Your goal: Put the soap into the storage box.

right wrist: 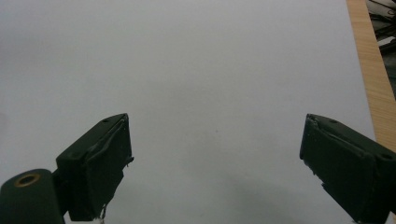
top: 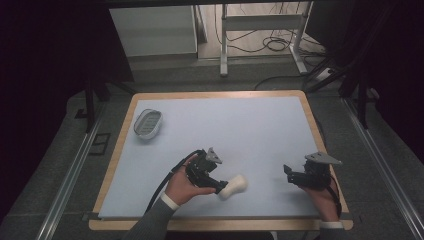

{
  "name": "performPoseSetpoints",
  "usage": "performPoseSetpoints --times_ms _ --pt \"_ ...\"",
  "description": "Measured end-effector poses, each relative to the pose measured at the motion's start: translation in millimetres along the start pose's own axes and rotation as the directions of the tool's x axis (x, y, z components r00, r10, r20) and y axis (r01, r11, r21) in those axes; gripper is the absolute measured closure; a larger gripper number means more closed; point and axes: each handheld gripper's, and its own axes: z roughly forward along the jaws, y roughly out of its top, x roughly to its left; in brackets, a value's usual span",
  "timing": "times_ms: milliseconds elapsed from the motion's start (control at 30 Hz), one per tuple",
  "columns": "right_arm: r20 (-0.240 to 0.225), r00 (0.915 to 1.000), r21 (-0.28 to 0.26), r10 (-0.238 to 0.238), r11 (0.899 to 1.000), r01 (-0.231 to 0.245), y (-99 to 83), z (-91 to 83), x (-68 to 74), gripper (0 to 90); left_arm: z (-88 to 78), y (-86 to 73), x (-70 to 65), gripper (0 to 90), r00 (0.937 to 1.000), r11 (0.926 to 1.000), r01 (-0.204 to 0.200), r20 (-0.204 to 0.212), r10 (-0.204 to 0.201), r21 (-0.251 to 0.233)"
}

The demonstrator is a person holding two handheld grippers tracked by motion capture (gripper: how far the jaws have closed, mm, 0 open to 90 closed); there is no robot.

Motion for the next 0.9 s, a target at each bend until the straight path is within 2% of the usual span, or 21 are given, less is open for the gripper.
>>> performPoseSetpoints --times_ms 400,733,900 --pt "0.006 0.9999 0.001 0.009 1.000 -0.009 -0.7 0.0 -2.7 8.9 27.0 10.4 -7.7 23.9 0.9985 0.9967 -0.037 0.043 0.034 0.072" --pt "0.015 0.9998 -0.005 0.010 1.000 -0.009 -0.7 -0.9 -4.1 8.9 44.6 18.1 -10.6 28.8 0.9964 0.9902 -0.058 0.069 0.050 0.127" --pt "0.021 0.9996 -0.012 0.016 1.000 -0.016 -0.6 -1.8 -5.0 8.9 51.8 18.7 -11.2 30.2 0.9955 0.9844 -0.072 0.073 0.061 0.161"
